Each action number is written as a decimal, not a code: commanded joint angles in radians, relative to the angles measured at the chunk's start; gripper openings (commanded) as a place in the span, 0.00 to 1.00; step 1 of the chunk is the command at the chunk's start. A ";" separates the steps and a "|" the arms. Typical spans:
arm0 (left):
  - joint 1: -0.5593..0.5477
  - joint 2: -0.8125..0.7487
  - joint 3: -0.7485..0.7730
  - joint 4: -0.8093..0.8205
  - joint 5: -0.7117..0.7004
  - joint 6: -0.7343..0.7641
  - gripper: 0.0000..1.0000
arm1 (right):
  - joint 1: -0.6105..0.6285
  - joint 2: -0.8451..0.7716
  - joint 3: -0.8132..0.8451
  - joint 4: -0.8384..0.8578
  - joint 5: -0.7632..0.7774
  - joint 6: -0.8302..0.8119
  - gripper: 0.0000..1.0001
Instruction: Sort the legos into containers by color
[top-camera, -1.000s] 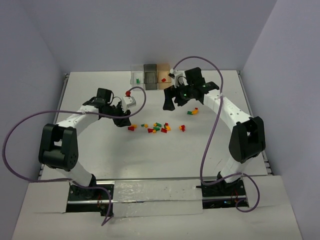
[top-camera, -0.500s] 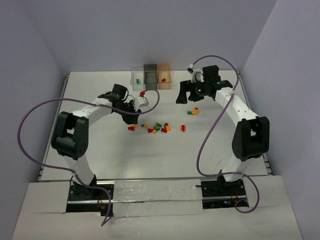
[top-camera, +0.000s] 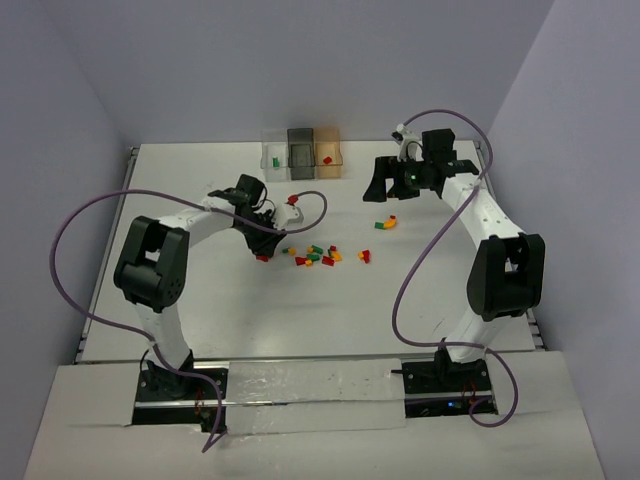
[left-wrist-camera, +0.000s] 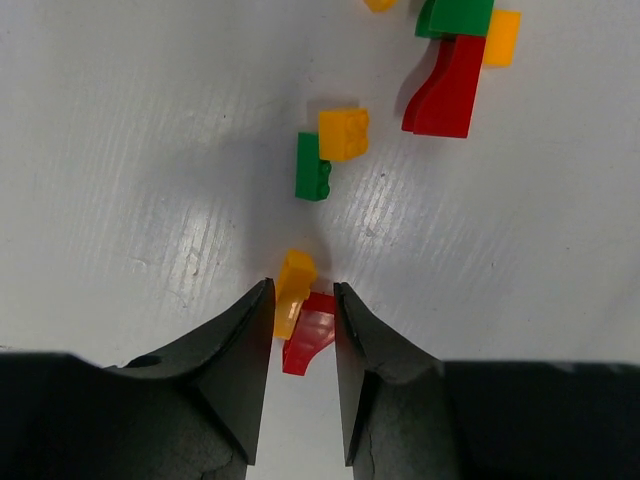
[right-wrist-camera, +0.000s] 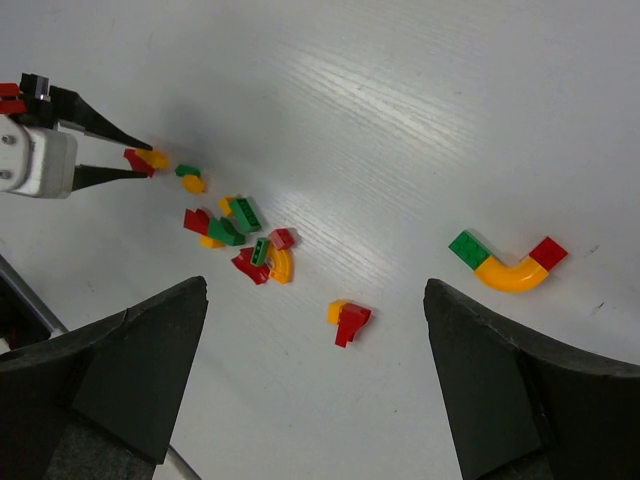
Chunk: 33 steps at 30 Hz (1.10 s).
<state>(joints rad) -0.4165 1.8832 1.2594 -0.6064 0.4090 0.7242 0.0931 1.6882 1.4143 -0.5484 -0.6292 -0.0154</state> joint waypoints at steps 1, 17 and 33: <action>-0.027 0.019 0.042 0.000 -0.054 0.027 0.37 | -0.009 -0.015 0.005 0.007 -0.027 0.003 0.95; -0.038 0.049 0.097 0.004 -0.139 -0.026 0.03 | -0.009 -0.023 0.016 0.005 -0.010 0.010 0.95; -0.044 -0.326 0.167 0.373 -0.373 -1.101 0.00 | 0.184 -0.103 0.042 0.210 -0.104 0.282 0.91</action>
<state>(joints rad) -0.4405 1.6614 1.4307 -0.3494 0.1288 -0.0671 0.1881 1.6468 1.4148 -0.4201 -0.6823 0.1935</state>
